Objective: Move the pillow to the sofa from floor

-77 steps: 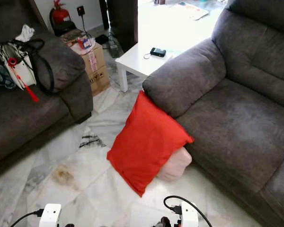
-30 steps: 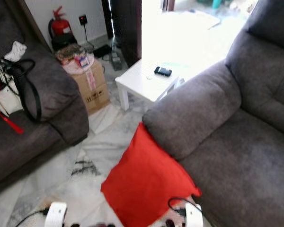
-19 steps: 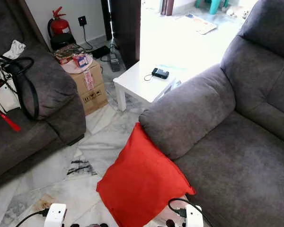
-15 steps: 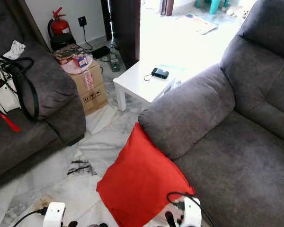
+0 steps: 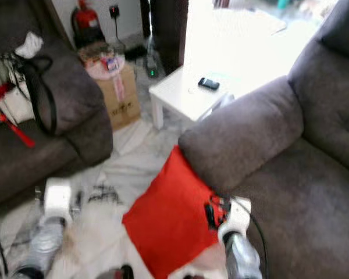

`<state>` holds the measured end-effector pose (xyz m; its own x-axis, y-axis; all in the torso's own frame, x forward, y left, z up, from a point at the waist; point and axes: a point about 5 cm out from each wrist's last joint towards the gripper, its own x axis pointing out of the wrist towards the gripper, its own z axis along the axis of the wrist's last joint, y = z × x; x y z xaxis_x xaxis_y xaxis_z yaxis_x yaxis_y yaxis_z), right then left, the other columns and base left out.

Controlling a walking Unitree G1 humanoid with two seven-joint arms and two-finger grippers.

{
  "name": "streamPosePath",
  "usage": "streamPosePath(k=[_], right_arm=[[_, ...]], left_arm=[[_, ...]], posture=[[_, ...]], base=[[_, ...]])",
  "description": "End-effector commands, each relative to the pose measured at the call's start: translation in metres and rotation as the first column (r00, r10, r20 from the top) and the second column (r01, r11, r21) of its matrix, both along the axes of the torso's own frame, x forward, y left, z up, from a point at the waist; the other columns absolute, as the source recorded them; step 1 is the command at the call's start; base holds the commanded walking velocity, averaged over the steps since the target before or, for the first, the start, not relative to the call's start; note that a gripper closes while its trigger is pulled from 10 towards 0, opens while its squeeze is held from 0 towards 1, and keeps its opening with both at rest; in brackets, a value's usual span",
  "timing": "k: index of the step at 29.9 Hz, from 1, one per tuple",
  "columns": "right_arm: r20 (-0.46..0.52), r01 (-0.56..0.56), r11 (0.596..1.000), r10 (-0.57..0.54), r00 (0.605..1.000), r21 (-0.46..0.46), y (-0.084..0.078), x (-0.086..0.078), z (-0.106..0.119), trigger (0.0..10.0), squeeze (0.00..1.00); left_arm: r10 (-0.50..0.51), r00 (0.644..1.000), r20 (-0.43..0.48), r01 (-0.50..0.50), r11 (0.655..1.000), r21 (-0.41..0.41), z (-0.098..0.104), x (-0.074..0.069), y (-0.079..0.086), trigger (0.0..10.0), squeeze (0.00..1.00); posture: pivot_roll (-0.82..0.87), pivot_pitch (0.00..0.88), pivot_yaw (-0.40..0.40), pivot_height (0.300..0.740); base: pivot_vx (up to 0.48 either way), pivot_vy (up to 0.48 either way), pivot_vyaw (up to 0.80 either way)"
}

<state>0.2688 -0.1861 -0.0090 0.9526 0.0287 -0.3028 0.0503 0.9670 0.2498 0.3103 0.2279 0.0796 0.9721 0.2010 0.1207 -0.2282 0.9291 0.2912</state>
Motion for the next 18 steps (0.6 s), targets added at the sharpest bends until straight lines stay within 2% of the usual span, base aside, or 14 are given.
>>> streamPosePath(k=[1,12,14,18], right_arm=[[0.022,0.008,1.000,-0.008,1.000,-0.001,0.001,-0.006,-0.002,10.0,0.00],[0.198,0.049,0.999,-0.044,0.979,-0.018,0.001,0.004,0.023,10.0,0.00],[0.229,0.053,0.998,-0.047,0.972,-0.018,0.003,0.009,0.029,10.0,0.00],[0.263,0.052,0.999,-0.047,0.964,-0.015,0.009,0.016,0.037,10.0,0.00]], left_arm=[[-0.012,0.998,-0.060,0.011,1.000,-0.007,-0.022,-0.017,-0.007,10.0,0.00],[-0.081,0.994,0.073,0.080,0.997,0.015,0.009,-0.012,-0.022,10.0,0.00],[-0.101,0.992,0.080,0.098,0.995,0.030,0.013,-0.008,-0.022,10.0,0.00],[-0.106,0.992,0.066,0.103,0.993,0.049,0.015,-0.004,-0.016,10.0,0.00]], posture=[[0.06,0.187,0.000,0.740],[0.08,0.126,0.025,0.740],[0.08,0.079,0.049,0.740],[0.07,0.045,0.064,0.740]], base=[[0.000,0.000,0.00],[0.000,0.000,0.00],[0.000,0.000,0.00],[0.000,0.000,0.00]])
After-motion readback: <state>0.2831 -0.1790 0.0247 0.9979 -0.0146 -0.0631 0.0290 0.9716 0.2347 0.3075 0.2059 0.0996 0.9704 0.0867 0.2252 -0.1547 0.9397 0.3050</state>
